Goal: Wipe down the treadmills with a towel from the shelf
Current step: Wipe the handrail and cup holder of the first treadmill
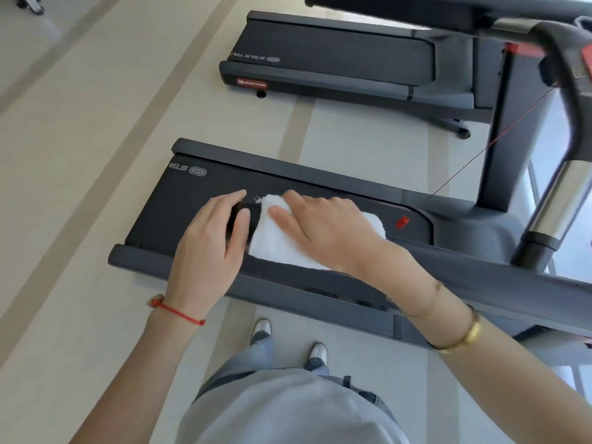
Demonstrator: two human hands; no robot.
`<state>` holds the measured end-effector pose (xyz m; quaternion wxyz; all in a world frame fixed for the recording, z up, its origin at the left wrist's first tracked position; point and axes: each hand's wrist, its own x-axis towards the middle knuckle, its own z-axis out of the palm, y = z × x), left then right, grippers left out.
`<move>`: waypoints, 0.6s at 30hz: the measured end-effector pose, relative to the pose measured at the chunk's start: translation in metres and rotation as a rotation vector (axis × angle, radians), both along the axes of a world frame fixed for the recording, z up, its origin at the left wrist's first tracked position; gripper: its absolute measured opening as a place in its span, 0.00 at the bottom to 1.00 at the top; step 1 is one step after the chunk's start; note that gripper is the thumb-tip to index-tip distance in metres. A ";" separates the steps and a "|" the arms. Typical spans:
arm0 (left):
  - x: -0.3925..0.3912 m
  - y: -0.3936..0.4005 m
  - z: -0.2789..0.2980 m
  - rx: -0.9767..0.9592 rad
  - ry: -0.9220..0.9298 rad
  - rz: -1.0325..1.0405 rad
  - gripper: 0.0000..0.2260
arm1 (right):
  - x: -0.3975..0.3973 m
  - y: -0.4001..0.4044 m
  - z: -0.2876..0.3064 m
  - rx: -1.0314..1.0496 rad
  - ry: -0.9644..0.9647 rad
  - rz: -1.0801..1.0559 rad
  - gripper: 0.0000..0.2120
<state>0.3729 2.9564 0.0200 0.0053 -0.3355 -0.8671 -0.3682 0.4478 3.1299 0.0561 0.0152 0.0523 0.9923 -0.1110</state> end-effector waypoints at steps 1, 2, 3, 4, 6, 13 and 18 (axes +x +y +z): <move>-0.002 -0.003 0.000 -0.006 -0.014 -0.018 0.19 | 0.006 0.002 0.002 -0.006 0.007 0.001 0.25; -0.004 -0.004 0.000 -0.010 -0.023 -0.038 0.19 | 0.013 0.006 0.004 -0.001 0.020 0.004 0.26; -0.007 -0.005 0.000 -0.009 -0.031 -0.059 0.19 | 0.021 0.008 0.007 0.015 0.029 0.001 0.27; -0.009 -0.005 0.000 -0.004 -0.038 -0.079 0.19 | 0.027 0.010 0.010 0.041 0.026 -0.008 0.28; -0.014 -0.006 0.000 0.002 -0.056 -0.113 0.20 | 0.025 0.008 0.012 0.091 -0.005 -0.041 0.27; -0.023 -0.014 -0.013 0.085 -0.211 -0.156 0.23 | -0.048 -0.012 0.012 -0.274 -0.231 -0.046 0.23; -0.029 -0.017 -0.015 0.024 -0.234 -0.187 0.25 | -0.026 0.000 0.015 -0.263 -0.258 -0.065 0.22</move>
